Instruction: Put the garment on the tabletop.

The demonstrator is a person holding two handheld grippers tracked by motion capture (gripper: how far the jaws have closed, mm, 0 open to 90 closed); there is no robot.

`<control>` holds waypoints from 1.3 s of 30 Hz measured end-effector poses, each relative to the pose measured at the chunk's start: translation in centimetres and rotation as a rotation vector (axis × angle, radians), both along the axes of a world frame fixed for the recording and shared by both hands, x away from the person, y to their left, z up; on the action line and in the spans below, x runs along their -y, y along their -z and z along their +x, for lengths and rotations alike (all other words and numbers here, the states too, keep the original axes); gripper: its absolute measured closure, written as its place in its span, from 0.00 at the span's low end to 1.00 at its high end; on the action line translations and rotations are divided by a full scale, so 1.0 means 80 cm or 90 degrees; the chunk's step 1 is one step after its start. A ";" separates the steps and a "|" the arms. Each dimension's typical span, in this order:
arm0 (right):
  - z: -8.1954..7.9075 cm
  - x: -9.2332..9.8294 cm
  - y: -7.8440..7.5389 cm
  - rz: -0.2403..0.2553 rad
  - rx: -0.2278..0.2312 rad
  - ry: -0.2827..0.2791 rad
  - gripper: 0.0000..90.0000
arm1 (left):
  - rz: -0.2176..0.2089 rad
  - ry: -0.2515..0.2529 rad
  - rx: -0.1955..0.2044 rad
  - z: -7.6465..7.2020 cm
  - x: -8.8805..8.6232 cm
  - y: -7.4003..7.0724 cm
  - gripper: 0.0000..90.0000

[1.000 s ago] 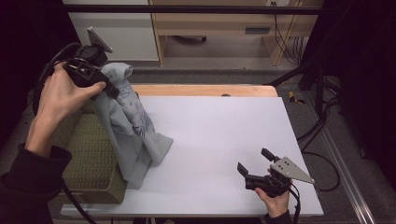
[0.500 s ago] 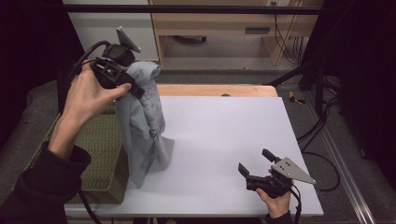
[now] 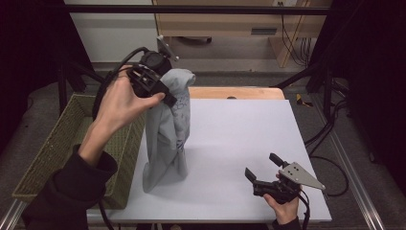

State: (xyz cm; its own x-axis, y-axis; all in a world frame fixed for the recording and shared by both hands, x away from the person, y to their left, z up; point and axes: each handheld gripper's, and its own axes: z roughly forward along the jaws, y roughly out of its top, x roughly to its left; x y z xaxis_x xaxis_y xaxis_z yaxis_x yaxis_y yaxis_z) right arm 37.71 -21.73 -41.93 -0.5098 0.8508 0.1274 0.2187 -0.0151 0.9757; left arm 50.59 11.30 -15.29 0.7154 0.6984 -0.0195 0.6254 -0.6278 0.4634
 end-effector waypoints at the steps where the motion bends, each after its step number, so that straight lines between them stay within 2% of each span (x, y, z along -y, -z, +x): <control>1: 0.001 0.000 0.000 -0.003 0.006 0.002 0.00 | 0.004 0.006 -0.001 0.000 0.005 0.002 0.88; 4: 0.001 0.000 0.001 -0.002 0.010 0.002 0.00 | 0.020 0.026 -0.007 0.002 0.021 0.009 0.88; 6: 0.000 0.000 0.000 0.002 0.000 -0.002 0.00 | 0.025 0.036 -0.009 0.003 0.029 0.012 0.88; 9: 0.001 0.001 0.001 -0.008 0.004 -0.003 0.00 | 0.028 0.047 -0.011 0.004 0.043 0.018 0.88; 14: 0.000 0.000 0.000 0.003 0.001 -0.005 0.00 | 0.042 0.069 -0.016 0.006 0.064 0.028 0.88; 18: 0.000 0.001 0.000 -0.002 0.005 -0.006 0.00 | 0.036 0.072 -0.018 0.006 0.079 0.038 0.88; 24: 0.000 0.000 0.001 -0.005 0.008 -0.005 0.00 | 0.042 0.088 -0.026 0.008 0.094 0.056 0.88; 28: -0.002 -0.002 0.001 -0.004 -0.003 -0.009 0.00 | 0.048 0.101 -0.031 0.013 0.097 0.072 0.88; 29: 0.000 -0.001 0.002 -0.011 0.004 -0.007 0.00 | 0.045 0.101 -0.032 0.014 0.099 0.078 0.88; 32: -0.001 -0.002 0.002 -0.007 0.001 -0.011 0.00 | 0.046 0.111 -0.039 0.017 0.101 0.091 0.88; 36: -0.001 -0.002 0.003 -0.008 0.002 -0.011 0.00 | 0.028 0.114 -0.041 0.015 0.107 0.107 0.88; 39: -0.001 -0.003 0.003 -0.001 -0.002 -0.010 0.00 | 0.033 0.123 -0.041 0.015 0.112 0.120 0.88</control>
State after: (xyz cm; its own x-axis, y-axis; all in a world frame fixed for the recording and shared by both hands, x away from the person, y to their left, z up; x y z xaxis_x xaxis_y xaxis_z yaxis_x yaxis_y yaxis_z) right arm 37.64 -21.49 -42.18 -0.5223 0.8432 0.1276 0.2227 -0.0096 0.9748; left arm 51.75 2.32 -24.87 0.8349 0.5490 -0.0379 0.5181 -0.7609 0.3906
